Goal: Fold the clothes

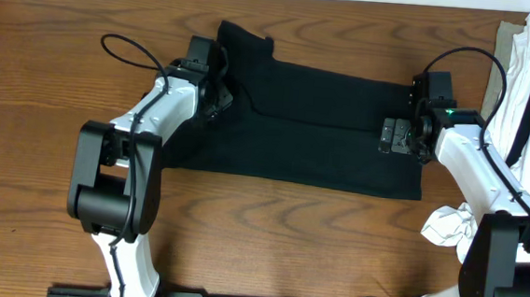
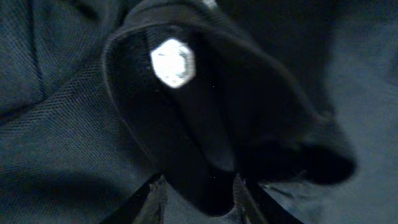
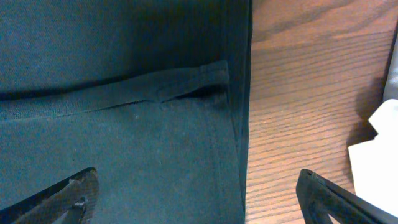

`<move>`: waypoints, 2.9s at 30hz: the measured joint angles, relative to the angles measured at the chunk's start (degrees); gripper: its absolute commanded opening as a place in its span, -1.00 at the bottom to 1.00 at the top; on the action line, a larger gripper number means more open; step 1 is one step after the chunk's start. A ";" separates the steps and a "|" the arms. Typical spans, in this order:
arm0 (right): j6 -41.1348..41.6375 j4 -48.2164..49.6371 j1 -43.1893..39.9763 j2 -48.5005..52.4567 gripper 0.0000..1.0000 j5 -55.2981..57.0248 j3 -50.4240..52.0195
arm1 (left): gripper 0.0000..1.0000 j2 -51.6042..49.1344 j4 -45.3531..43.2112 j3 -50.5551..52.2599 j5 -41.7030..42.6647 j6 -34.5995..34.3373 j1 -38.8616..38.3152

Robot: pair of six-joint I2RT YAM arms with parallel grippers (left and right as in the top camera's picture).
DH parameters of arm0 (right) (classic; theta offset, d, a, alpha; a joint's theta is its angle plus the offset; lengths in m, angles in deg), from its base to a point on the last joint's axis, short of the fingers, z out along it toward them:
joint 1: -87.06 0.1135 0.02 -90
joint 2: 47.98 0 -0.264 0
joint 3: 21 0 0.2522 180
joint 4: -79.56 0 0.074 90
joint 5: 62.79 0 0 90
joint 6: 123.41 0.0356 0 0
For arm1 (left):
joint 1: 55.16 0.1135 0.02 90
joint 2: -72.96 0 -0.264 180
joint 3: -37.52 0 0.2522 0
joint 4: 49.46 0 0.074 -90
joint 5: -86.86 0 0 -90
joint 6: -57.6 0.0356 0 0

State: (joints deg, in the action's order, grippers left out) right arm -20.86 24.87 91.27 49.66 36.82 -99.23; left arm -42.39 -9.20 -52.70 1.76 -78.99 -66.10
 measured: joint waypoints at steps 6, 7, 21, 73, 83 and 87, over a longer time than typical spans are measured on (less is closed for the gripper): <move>0.00 0.00 0.00 0.00 0.98 0.02 0.00 | -0.53 -0.44 -2.16 0.04 -0.68 -1.46 0.00; 0.00 0.00 0.00 0.00 0.99 0.00 0.00 | -0.55 -0.44 -2.32 0.04 -0.68 -1.51 0.00; 0.00 0.00 0.00 0.00 0.98 0.00 0.00 | -0.56 -0.37 -7.87 0.04 -0.66 -1.64 0.00; 0.00 0.00 0.00 0.00 0.99 0.02 0.00 | -0.88 2.67 3.06 -0.55 2.43 13.73 4.42; 0.00 0.00 0.00 0.00 0.99 0.02 0.00 | -0.88 -0.46 -1.16 -0.55 2.45 15.34 4.42; 0.00 -0.02 0.00 0.00 0.99 0.02 0.00 | -0.88 -0.46 -3.65 -0.55 3.13 15.63 4.28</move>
State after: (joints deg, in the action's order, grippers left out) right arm -20.86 24.85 91.27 49.66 36.84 -99.23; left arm -42.85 -12.85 -53.25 4.89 -63.36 -61.82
